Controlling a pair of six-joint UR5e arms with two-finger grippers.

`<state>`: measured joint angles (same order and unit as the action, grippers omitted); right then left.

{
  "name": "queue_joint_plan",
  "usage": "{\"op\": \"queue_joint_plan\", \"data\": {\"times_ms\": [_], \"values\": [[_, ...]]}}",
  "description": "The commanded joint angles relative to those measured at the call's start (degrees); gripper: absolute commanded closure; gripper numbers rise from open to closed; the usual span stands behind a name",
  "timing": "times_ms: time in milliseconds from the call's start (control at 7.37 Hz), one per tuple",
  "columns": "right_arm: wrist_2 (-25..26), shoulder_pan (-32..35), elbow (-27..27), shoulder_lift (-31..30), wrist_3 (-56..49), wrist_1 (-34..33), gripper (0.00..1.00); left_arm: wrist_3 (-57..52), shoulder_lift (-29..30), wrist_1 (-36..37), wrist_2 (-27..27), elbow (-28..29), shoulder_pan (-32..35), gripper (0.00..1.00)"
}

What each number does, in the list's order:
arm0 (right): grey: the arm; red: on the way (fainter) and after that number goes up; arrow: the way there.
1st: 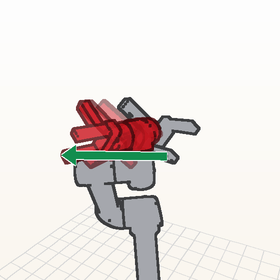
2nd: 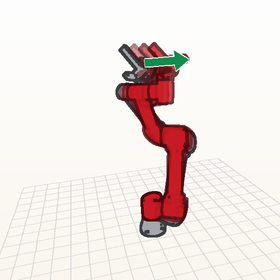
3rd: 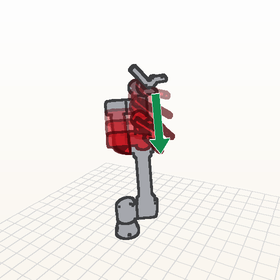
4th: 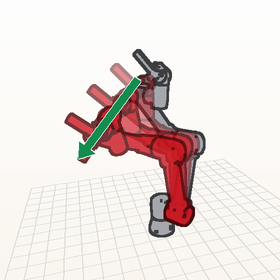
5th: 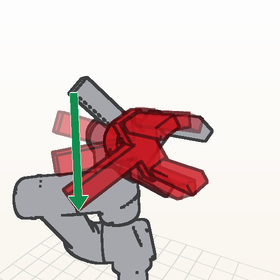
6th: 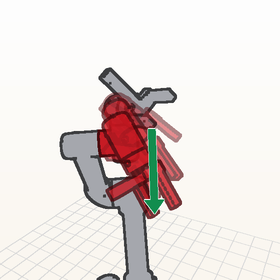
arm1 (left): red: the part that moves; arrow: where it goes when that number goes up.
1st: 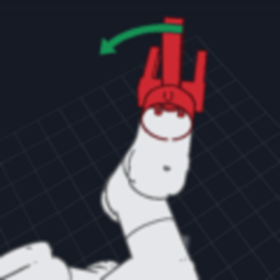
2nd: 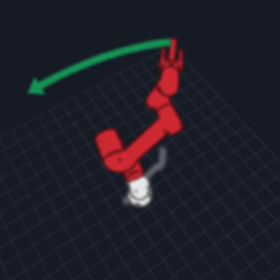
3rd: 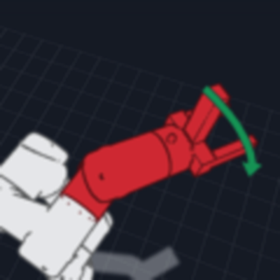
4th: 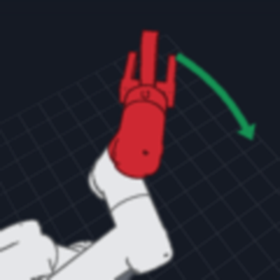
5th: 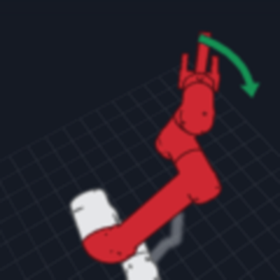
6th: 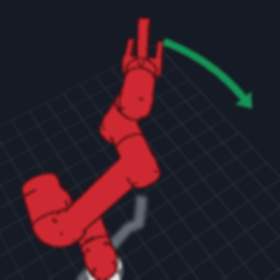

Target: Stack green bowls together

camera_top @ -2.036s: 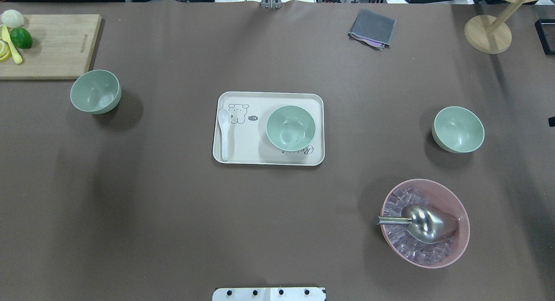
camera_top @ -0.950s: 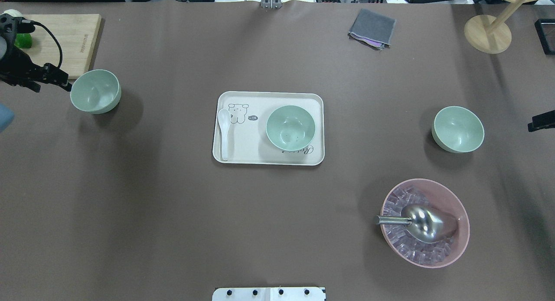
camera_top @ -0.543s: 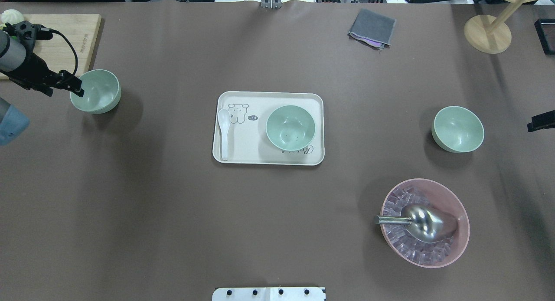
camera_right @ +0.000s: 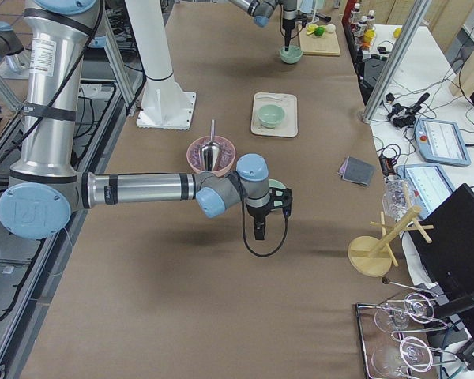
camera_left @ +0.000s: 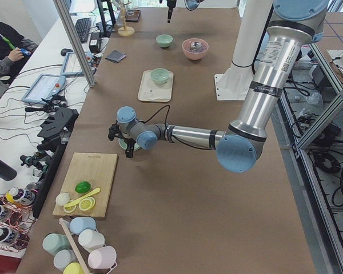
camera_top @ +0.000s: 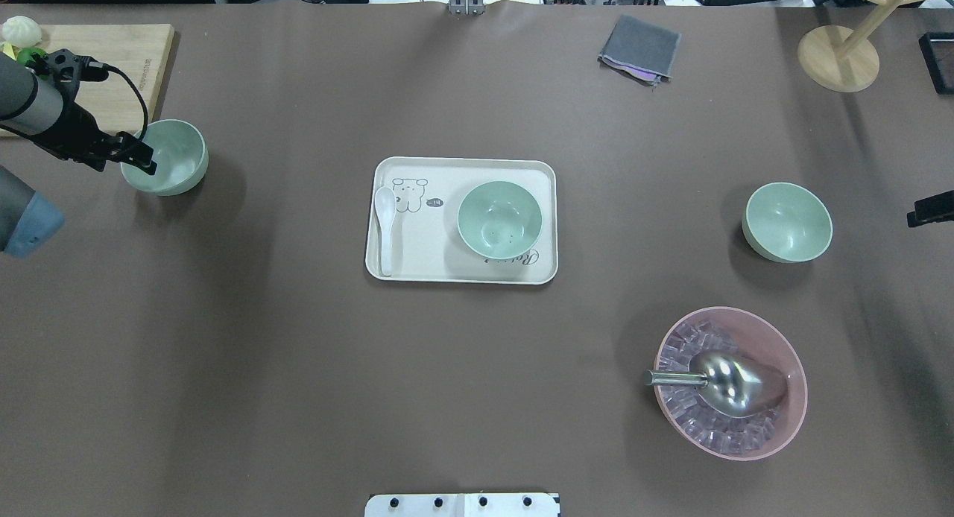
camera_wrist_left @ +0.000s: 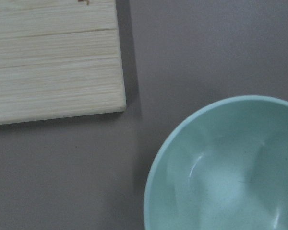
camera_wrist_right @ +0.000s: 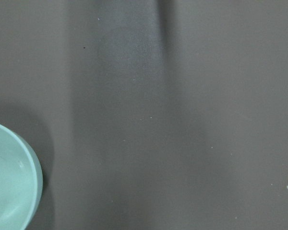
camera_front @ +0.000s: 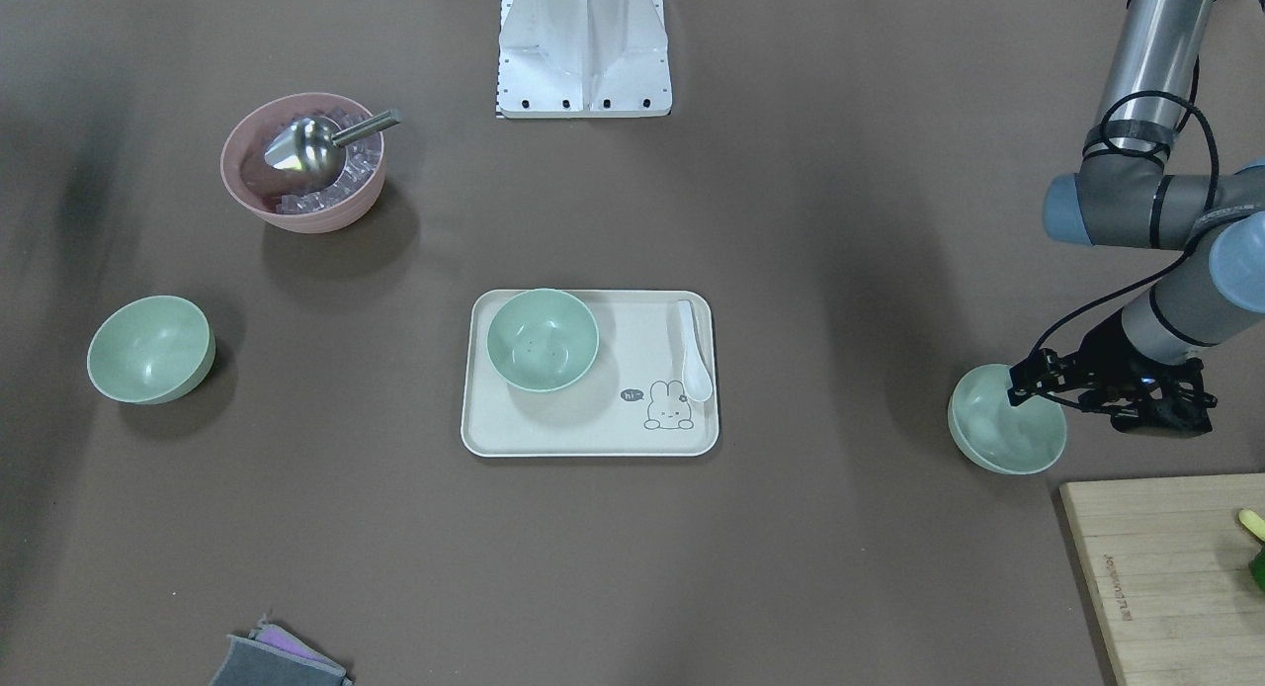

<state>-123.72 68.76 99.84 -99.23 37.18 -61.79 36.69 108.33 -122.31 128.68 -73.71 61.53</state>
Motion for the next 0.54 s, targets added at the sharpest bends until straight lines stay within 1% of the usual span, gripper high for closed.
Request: {"op": "queue_joint_plan", "data": {"times_ms": [0, 136, 271, 407], "values": [[0.1, 0.0, 0.0, 0.0, 0.0, 0.0, 0.00, 0.0, 0.4, 0.1, 0.0, 0.1, 0.0, 0.11], [0.1, 0.0, 0.0, 0.0, 0.0, 0.0, 0.00, 0.0, 0.6, 0.1, 0.0, 0.2, 0.0, 0.39], [0.1, 0.0, 0.0, 0.1, 0.0, -0.1, 0.00, -0.3, 0.6, 0.0, 0.0, 0.2, 0.0, 0.77], [0.0, 0.0, 0.0, 0.2, 0.0, -0.1, 0.00, -0.5, 0.6, 0.0, 0.0, 0.2, 0.1, 1.00]]}}
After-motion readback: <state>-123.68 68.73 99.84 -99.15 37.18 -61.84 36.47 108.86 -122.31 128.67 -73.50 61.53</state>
